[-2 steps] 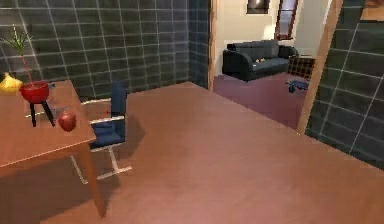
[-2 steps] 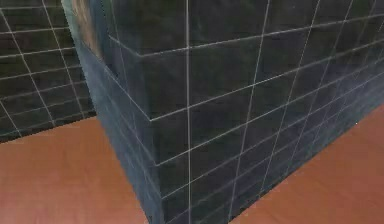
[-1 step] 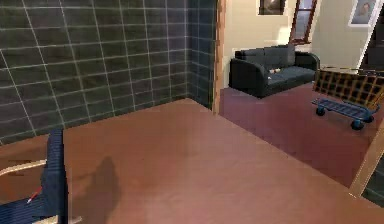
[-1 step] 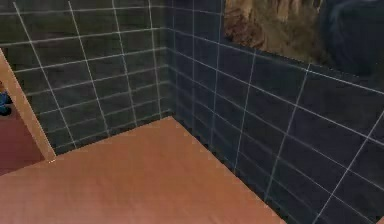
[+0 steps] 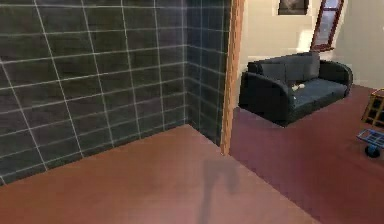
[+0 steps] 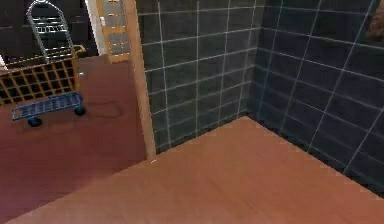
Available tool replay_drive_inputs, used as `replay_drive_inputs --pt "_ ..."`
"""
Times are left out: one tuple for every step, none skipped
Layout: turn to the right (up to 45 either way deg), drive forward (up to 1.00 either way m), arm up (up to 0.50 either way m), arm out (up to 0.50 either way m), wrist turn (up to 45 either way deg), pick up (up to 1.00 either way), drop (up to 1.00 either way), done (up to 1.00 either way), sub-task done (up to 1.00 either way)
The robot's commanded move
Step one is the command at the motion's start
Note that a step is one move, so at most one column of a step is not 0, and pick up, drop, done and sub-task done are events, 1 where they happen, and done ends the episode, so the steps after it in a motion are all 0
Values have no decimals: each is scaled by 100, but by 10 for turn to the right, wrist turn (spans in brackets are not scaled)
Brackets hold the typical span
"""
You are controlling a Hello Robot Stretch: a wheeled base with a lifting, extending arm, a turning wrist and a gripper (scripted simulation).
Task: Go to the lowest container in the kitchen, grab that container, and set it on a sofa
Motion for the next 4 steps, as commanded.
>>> replay_drive_inputs --pt "-300 0 0 0 0 0 0 0 0" --pt "0 65 0 0 0 0 0 0 0" --pt "-420 0 0 0 0 0 0 0 0" --pt "0 45 0 0 0 0 0 0 0"
